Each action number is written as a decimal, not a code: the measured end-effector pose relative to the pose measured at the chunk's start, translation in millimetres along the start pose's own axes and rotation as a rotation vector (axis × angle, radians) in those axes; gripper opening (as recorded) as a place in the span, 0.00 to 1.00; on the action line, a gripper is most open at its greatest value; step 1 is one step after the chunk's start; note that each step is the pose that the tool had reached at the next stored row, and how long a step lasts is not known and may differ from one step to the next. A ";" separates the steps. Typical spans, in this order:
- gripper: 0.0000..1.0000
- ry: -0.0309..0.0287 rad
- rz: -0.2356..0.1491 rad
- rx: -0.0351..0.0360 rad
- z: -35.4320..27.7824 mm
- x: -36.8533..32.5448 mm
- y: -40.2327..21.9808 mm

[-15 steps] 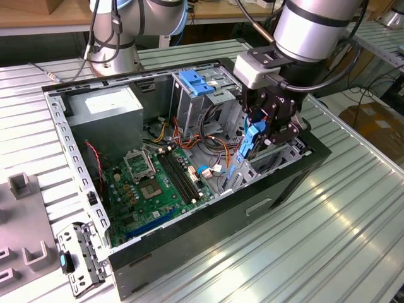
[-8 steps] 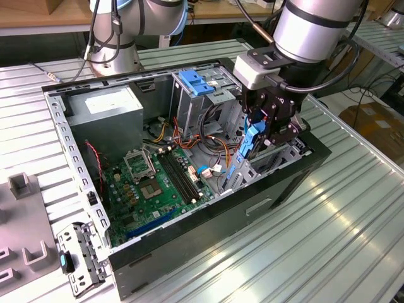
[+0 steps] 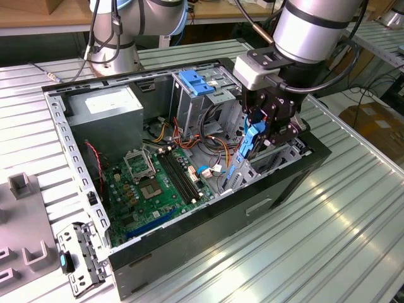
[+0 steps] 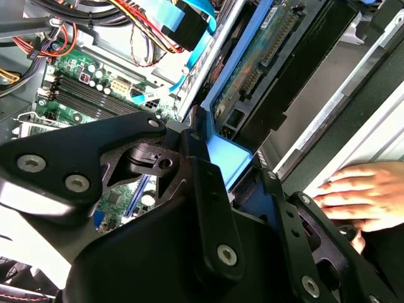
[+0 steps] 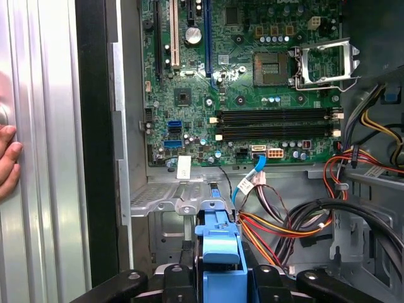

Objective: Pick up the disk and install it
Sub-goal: 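Insert the disk into the insertion slot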

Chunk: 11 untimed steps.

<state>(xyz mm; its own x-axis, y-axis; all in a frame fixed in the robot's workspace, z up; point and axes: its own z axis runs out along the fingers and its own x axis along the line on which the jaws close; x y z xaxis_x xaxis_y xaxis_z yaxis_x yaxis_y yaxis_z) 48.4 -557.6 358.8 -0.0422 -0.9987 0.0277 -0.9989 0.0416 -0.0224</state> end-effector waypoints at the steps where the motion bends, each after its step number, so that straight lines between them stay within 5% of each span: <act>1: 0.37 0.0000 0.000 0.0000 0.1 0.0 0.0; 6: 0.43 0.0000 0.000 0.0000 0.5 0.0 0.0; 7: 0.30 -0.0001 0.000 0.0000 0.6 0.0 0.0; 11: 0.11 0.0000 0.000 -0.0001 0.8 0.0 0.0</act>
<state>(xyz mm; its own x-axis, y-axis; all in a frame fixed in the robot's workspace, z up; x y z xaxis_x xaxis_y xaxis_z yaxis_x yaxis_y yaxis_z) 48.4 -557.6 358.1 -0.0422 -0.9987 0.0278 -0.9989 0.0416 -0.0224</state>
